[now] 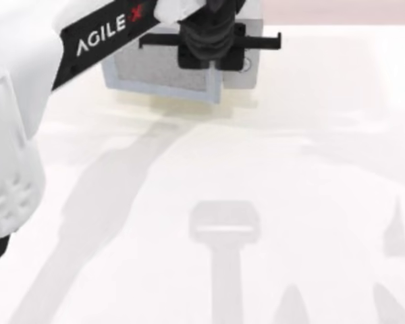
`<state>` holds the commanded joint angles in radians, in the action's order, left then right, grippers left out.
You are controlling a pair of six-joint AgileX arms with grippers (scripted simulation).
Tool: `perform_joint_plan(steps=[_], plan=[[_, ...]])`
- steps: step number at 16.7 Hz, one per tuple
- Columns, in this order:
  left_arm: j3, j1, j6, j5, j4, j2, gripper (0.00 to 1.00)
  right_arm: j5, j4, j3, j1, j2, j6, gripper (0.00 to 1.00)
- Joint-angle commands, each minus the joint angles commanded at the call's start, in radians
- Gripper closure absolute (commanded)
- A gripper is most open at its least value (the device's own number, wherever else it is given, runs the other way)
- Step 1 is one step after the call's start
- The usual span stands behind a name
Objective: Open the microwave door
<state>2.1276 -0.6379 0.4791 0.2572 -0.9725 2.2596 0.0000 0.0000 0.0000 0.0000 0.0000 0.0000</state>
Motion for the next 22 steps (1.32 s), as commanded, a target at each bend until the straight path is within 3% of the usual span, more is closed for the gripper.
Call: perform_joint_plan(steps=[7,22], plan=[[-0.177,0.017,-0.099,-0.043,0.09,-0.11,1.0,0.0,0.0,0.0,0.0,0.0,0.0,0.0],[-0.178,0.017,-0.1,-0.044,0.091,-0.111,1.0,0.0,0.0,0.0,0.0,0.0,0.0,0.0]])
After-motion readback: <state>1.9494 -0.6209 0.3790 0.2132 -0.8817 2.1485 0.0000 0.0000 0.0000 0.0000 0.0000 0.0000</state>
